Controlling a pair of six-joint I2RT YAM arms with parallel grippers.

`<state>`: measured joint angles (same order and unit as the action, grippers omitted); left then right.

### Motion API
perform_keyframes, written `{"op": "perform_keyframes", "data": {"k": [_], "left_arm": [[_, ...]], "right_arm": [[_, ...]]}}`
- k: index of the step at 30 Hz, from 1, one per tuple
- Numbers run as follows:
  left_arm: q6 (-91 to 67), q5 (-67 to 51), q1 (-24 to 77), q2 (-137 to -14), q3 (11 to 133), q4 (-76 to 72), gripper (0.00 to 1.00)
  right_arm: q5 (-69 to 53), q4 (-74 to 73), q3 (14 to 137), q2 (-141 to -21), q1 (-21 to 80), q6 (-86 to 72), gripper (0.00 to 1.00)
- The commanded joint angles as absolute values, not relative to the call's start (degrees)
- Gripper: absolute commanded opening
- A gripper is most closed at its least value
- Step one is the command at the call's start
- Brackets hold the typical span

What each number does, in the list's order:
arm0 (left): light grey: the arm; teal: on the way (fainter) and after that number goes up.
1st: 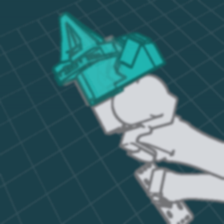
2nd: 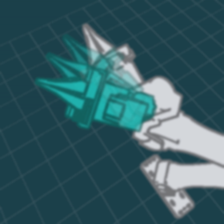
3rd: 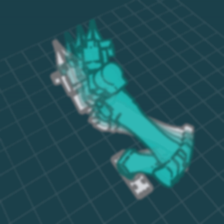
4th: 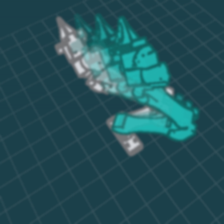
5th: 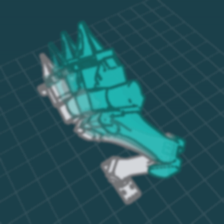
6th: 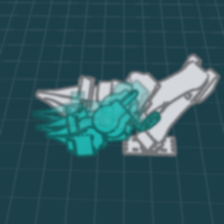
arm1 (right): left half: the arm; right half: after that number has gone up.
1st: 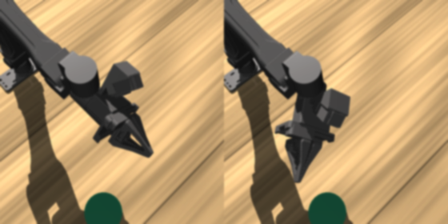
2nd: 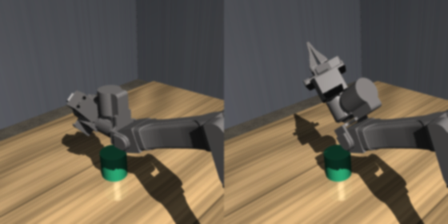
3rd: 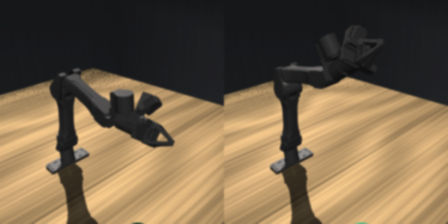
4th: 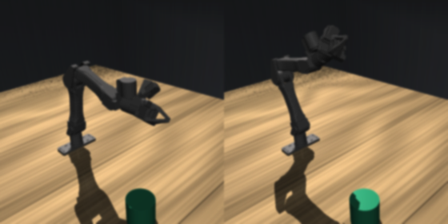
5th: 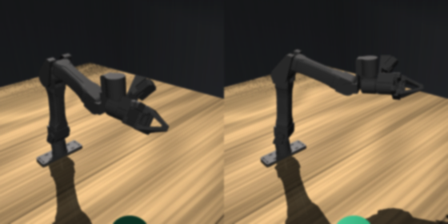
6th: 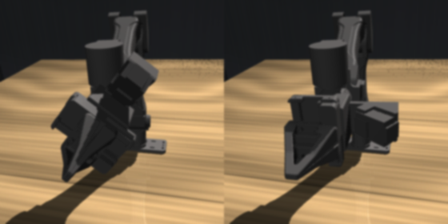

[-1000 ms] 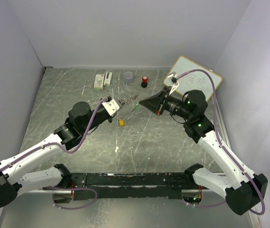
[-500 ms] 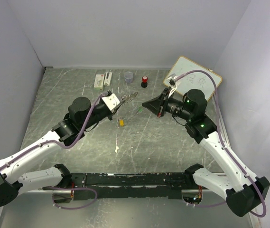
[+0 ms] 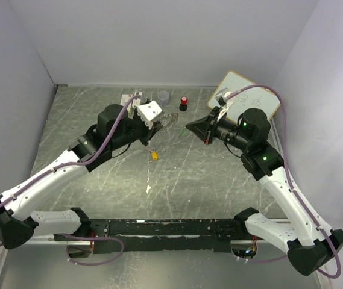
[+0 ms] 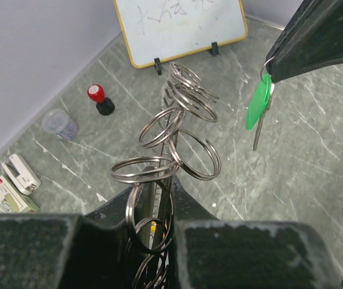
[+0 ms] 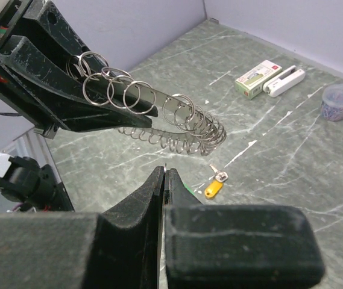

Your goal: Put the keys on the keyring

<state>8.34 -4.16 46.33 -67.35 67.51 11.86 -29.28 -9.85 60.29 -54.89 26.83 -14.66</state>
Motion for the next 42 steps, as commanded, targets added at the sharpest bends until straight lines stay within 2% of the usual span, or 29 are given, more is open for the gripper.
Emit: {"op": "perform_keyframes", "data": {"k": [1,23,42], "left_arm": [[5.29,-6.17,46.05,-68.81,72.98,17.39,0.07],[1.68,-10.48,45.69,-73.51,80.79,25.23,0.07],[0.10,-12.72,44.20,-74.84,82.96,26.33,0.07]], "right_arm": [[-27.33,-12.56,63.07,-54.60,26.63,-11.25,0.00],[-24.74,-15.15,62.88,-54.58,26.63,-10.63,0.00],[-24.80,-14.83,61.57,-54.49,26.62,-11.28,0.00]]}}
